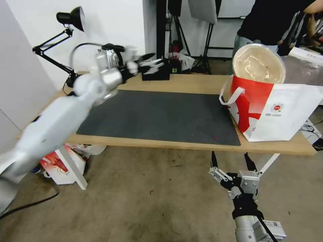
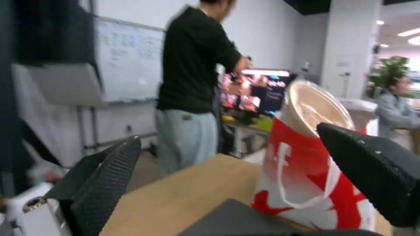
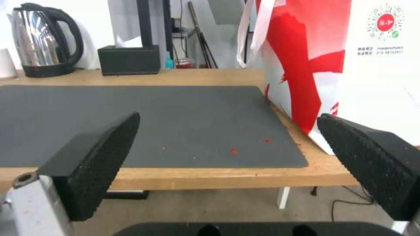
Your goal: Pick up the trash from the table and place it into the takeout bag.
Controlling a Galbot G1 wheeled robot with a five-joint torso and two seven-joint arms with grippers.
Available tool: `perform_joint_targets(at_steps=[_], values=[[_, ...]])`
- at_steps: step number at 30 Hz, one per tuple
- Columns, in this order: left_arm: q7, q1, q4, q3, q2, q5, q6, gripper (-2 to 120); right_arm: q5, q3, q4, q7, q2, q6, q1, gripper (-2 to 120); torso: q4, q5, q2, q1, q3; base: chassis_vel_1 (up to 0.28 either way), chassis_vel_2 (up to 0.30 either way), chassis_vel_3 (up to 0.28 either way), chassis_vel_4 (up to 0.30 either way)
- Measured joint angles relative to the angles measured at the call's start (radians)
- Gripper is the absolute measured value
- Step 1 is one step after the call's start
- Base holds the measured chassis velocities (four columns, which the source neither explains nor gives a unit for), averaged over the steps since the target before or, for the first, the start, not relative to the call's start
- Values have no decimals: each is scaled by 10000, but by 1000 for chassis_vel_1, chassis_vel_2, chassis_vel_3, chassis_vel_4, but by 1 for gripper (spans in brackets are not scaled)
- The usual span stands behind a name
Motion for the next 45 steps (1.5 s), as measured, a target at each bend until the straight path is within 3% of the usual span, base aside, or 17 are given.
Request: perform_joint_targets(at_steps=[2, 4, 5, 6, 9, 10, 13, 18, 19, 22, 25, 27, 28, 31, 34, 39, 45], values=[[-47, 291, -180, -308, 95, 48, -20, 100, 0, 0, 0, 0, 0, 0, 0, 100, 1, 3, 0, 0, 0, 0, 0, 0, 0], [-597, 2273, -1325, -2016, 637, 776, -452, 100, 1, -1, 0, 0, 0, 0, 0, 100, 8, -4, 0, -1, -1, 0, 0, 0, 0], [-597, 2273, -1325, -2016, 637, 776, -452, 100, 1, -1, 0, 0, 0, 0, 0, 100, 8, -4, 0, -1, -1, 0, 0, 0, 0], [-686, 2957, -1620, -2586, 754, 1214, -650, 100, 1, -1, 0, 0, 0, 0, 1, 100, 7, -5, 0, 0, 0, 0, 0, 0, 0], [-1117, 5748, -2853, -5054, 900, 2332, -1005, 100, 0, -1, 0, -1, -1, 0, 0, 100, 12, -3, 0, 0, 0, 0, 0, 0, 0], [-1117, 5748, -2853, -5054, 900, 2332, -1005, 100, 0, -1, 0, -1, -1, 0, 0, 100, 12, -3, 0, 0, 0, 0, 0, 0, 0], [-1512, 8083, -3950, -7091, 539, 3073, -1296, 100, 0, 0, 0, 0, 0, 0, 0, 100, 9, -1, 2, 0, -1, 0, 0, 0, 0], [-1837, 9579, -4831, -8305, -247, 3783, -1315, 100, 0, 0, 0, 0, 0, 0, 0, 100, 7, 0, 2, -1, -1, 0, 0, 0, 0], [-1837, 9579, -4831, -8305, -247, 3783, -1315, 100, 0, 0, 0, 0, 0, 0, 0, 100, 7, 0, 2, -1, -1, 0, 0, 0, 0], [-2283, 10494, -5543, -8789, -1263, 4449, -1346, 100, 0, -1, 0, 0, 0, 0, 0, 100, 4, -1, 2, 0, 0, 0, 0, 0, 0], [-2545, 10701, -5734, -8829, -1630, 4665, -1391, 100, 1, -2, 0, -2, 1, 0, 0, 100, 3, 1, 2, 0, 0, 0, 0, 0, 0], [-3224, 11329, -6076, -8871, -2611, 5745, -1938, 100, 1, 0, 0, 0, -1, 0, 0, 100, 5, -3, 2, 1, 0, 0, 0, 0, 0], [-3224, 11329, -6076, -8871, -2611, 5745, -1938, 100, 1, 0, 0, 0, -1, 0, 0, 100, 5, -3, 2, 1, 0, 0, 0, 0, 0], [-3419, 12046, -6412, -9042, -3450, 6775, -2435, 100, 0, -1, 0, 0, 0, 0, 0, 100, 7, 0, 1, 1, 0, 0, 0, 0, 0], [-3501, 12311, -6585, -9045, -3701, 6930, -2487, 100, 0, -1, 0, 0, 0, 0, 0, 100, 7, 0, 2, 0, 0, 0, 0, 0, 0], [-4124, 12890, -6365, -7862, -4404, 7589, -3166, 100, 0, 0, 0, 0, 0, 0, 0, 100, 6, 1, -1, 2, 1, 0, 0, 0, 0], [-4406, 13076, -5964, -7031, -4947, 8443, -3458, 100, 0, -1, 0, 0, 0, 0, 0, 100, 6, -1, -2, 3, 1, 0, 0, 0, 0]])
